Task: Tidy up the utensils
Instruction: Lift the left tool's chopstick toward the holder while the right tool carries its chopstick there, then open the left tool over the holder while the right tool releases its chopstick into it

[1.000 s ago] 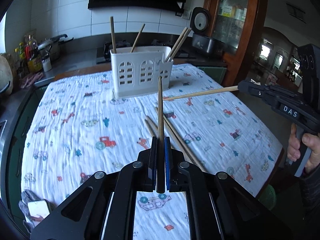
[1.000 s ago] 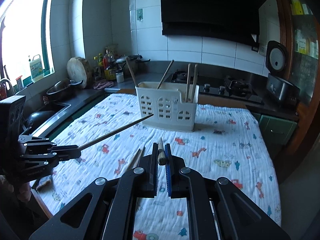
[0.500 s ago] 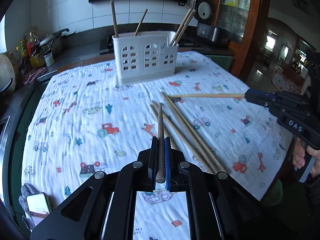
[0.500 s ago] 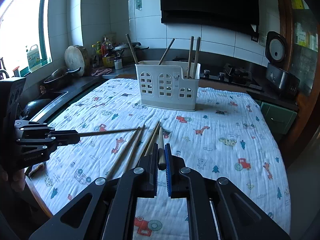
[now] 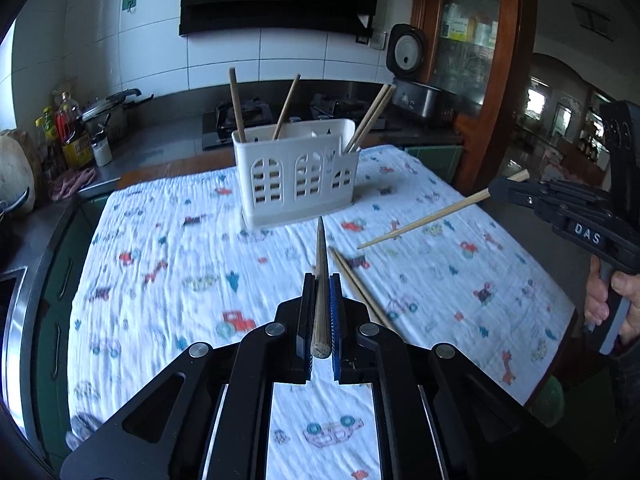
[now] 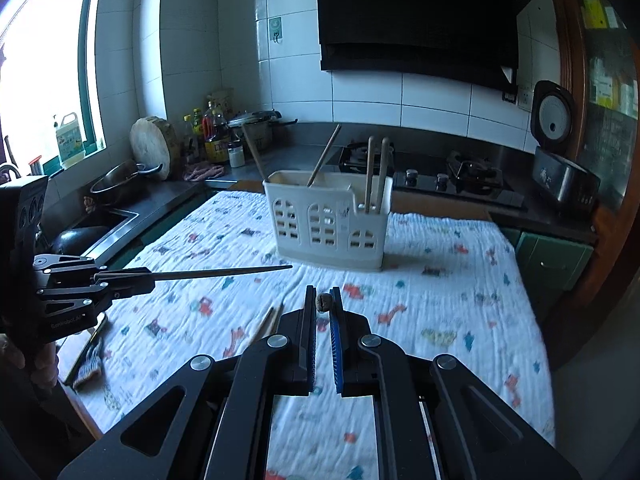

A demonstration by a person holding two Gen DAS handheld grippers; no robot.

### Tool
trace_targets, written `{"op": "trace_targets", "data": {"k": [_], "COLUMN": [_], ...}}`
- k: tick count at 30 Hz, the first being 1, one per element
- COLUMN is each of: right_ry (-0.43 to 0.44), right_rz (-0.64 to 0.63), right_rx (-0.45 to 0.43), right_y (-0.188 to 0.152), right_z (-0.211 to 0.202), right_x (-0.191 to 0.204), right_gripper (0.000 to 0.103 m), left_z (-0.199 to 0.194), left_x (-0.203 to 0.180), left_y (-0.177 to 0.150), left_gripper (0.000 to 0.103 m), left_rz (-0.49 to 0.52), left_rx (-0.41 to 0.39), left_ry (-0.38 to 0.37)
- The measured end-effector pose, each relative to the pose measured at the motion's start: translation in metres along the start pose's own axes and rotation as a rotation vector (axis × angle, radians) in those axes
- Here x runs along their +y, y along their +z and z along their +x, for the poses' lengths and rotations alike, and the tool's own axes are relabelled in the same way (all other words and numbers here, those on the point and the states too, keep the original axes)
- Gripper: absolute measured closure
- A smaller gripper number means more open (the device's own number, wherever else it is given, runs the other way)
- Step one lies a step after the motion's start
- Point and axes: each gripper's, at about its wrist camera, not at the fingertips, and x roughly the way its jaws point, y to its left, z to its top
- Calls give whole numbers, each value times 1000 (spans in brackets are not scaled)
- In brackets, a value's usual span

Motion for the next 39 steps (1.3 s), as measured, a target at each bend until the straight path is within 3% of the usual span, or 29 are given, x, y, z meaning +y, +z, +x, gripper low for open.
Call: {"op": "trace_targets", "data": {"k": [5,13,15,21,32,39], "right_ry": [2,-41,-62,-104,-90,-88], "right_rz": [21,-34,-39,-26,-32,-65], "right_rx": [15,-6,-23,-50,7,77], "right_y": [33,59,71,116,172,180], "right_z": [5,-2,-7,-16,18,50], "right_x": [-16,-19,-23,-43,-62,-57], "right_gripper": [96,96,96,96,96,96], "left_z": [8,-4,-13,-24,18,48], "left_x": [4,2,1,1,20,26], "left_y": [22,46,60,108,172,191], "left_gripper": [97,97,97,97,97,97], "left_rz": [25,64,76,139,217,266], "left_rx": [40,10,-13,-32,177,310], "left_ry": [-4,7,-6,47,137,115]}}
